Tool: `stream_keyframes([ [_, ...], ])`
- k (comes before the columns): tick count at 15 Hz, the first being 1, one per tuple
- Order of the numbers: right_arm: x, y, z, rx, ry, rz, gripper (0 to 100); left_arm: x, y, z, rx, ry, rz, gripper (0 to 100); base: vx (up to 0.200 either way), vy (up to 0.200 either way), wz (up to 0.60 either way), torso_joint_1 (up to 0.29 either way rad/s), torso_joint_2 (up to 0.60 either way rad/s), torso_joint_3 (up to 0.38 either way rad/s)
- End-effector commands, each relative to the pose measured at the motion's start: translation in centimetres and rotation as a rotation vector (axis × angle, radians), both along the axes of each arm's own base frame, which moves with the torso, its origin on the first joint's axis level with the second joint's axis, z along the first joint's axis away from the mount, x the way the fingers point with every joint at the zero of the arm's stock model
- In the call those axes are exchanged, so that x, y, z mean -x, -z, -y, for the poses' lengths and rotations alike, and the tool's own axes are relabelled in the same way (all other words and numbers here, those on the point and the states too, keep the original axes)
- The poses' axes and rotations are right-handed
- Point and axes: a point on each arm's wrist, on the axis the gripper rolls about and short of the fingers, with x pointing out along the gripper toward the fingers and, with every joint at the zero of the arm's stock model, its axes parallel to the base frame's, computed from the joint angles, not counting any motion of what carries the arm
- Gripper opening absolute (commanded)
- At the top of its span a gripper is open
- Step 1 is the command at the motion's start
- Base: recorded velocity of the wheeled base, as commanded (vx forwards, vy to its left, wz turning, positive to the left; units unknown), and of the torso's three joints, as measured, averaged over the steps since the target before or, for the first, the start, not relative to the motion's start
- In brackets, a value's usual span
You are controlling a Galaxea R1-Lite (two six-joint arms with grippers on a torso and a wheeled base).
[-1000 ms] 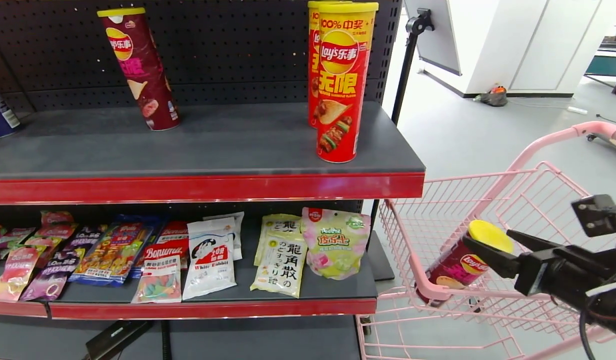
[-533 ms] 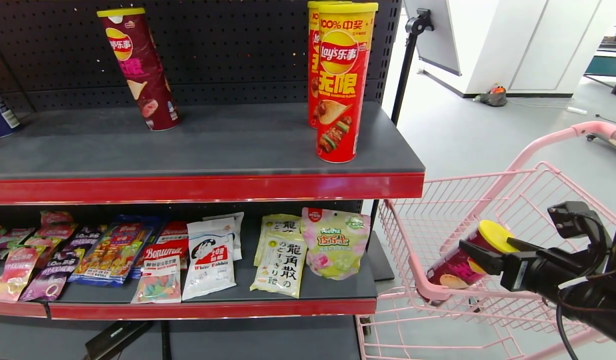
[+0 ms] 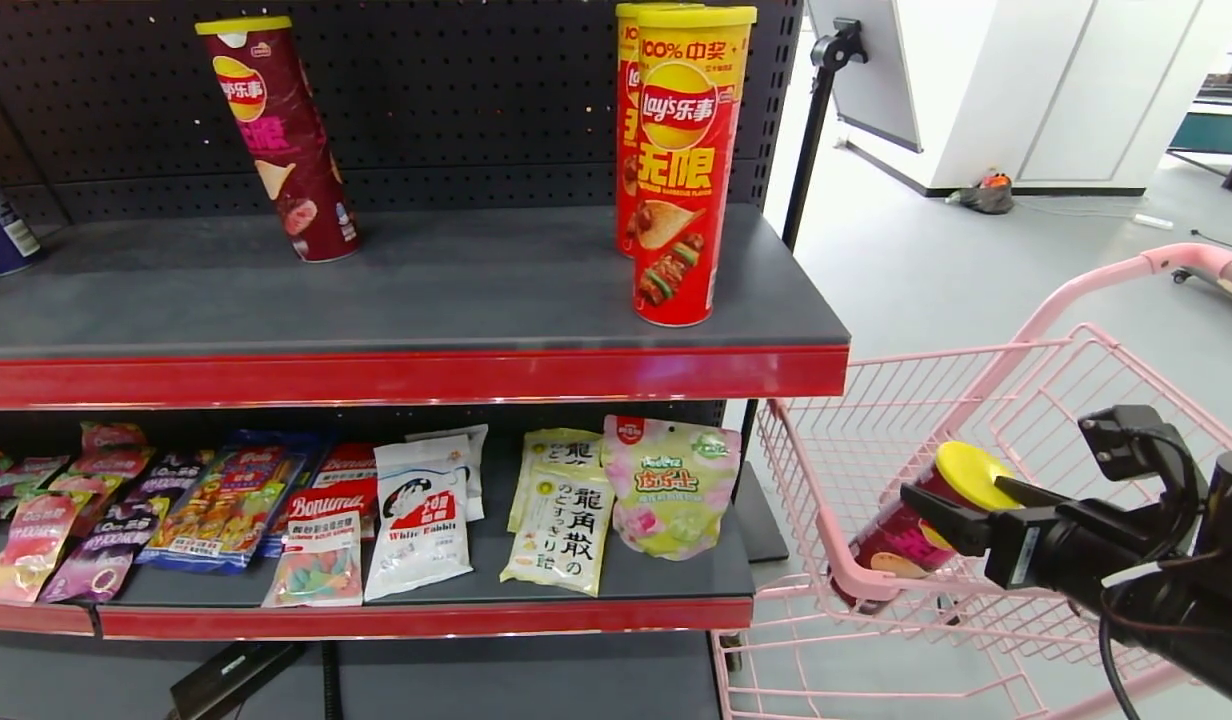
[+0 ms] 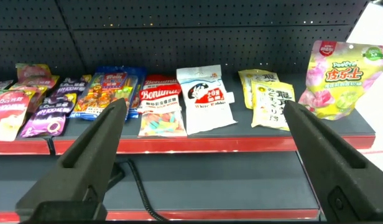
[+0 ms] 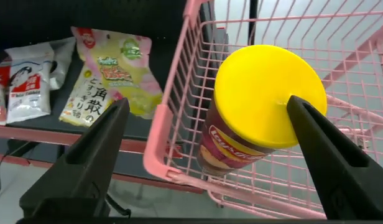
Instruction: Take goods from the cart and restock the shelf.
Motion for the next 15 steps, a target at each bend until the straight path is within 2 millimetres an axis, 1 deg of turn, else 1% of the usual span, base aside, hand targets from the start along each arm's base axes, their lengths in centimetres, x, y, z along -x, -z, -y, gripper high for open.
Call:
stream_keyframes([
  [1,0.9,-0.3,-1.0,-0.006,-0.047,0.015,100,0.0,0.0,0.0,0.000,-0.002,-0.001,100,0.000,0.000,0.00,0.000,0.00,0.000],
  [4,1.7,-1.1,-1.3,-0.006,-0.039,0.063,100,0.0,0.0,0.0,0.000,0.000,-0.001,100,0.000,0.000,0.00,0.000,0.00,0.000],
  [7,2.1,-2.5,-0.8,-0.026,-0.011,0.133,100,0.0,0.0,0.0,-0.001,0.000,-0.001,100,0.000,0.000,0.00,0.000,0.00,0.000],
  [9,2.2,-2.7,-0.7,-0.030,-0.011,0.146,100,0.0,0.0,0.0,0.000,-0.002,-0.001,100,0.000,0.000,0.00,0.000,0.00,0.000],
  [11,2.0,-2.9,-0.6,-0.030,0.001,0.155,100,0.0,0.0,0.0,0.000,0.000,-0.001,100,0.000,0.000,0.00,0.000,0.00,0.000],
  [13,1.6,-2.8,0.8,-0.001,0.113,0.149,100,0.0,0.0,0.0,0.000,0.000,-0.001,100,0.000,0.000,0.00,0.000,0.00,0.000],
  [14,1.7,-2.5,1.5,0.017,0.154,0.136,100,0.0,0.0,0.0,0.000,0.000,-0.001,100,0.000,0.000,0.00,0.000,0.00,0.000],
  [15,2.2,-1.8,2.1,0.036,0.177,0.106,100,0.0,0.0,0.0,-0.001,-0.001,-0.001,100,0.000,0.000,0.00,0.000,0.00,0.000],
])
